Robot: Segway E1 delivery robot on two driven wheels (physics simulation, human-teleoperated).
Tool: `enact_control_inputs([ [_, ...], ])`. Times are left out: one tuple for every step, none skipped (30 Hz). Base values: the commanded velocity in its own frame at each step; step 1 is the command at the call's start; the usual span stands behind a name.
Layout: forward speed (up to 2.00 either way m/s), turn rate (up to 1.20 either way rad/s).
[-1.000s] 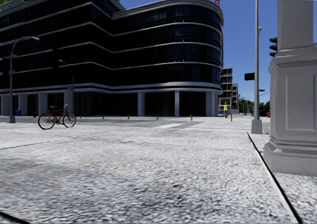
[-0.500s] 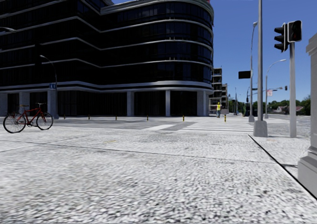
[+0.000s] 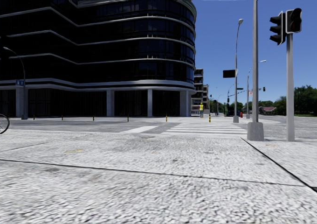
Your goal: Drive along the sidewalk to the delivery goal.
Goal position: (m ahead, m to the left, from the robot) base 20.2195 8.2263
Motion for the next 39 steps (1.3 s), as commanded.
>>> enact_control_inputs([
  [2.0,-0.36],
  [2.0,-0.36],
  [2.0,-0.36],
  [2.0,-0.36],
  [2.0,-0.36],
  [2.0,-0.36],
  [2.0,-0.36],
  [2.0,-0.36],
  [2.0,-0.36],
  [2.0,-0.36],
  [2.0,-0.36],
  [2.0,-0.36],
  [2.0,-0.36],
  [2.0,-0.36],
  [2.0,-0.36],
  [2.0,-0.36],
  [2.0,-0.36],
  [2.0,-0.36],
  [2.0,-0.36],
  [2.0,-0.36],
  [2.0,-0.33],
  [2.0,-0.3],
  [2.0,-0.28],
  [2.0,-0.27],
  [2.0,-0.27],
  [2.0,-0.27],
  [2.0,-0.27],
  [2.0,-0.27],
  [2.0,-0.25],
  [2.0,0.0],
  [2.0,0.0],
  [2.0,0.0],
  [2.0,0.0],
  [2.0,0.0],
  [2.0,0.0],
  [2.0,0.0],
  [2.0,0.0],
  [2.0,0.0],
  [2.0,0.0],
])
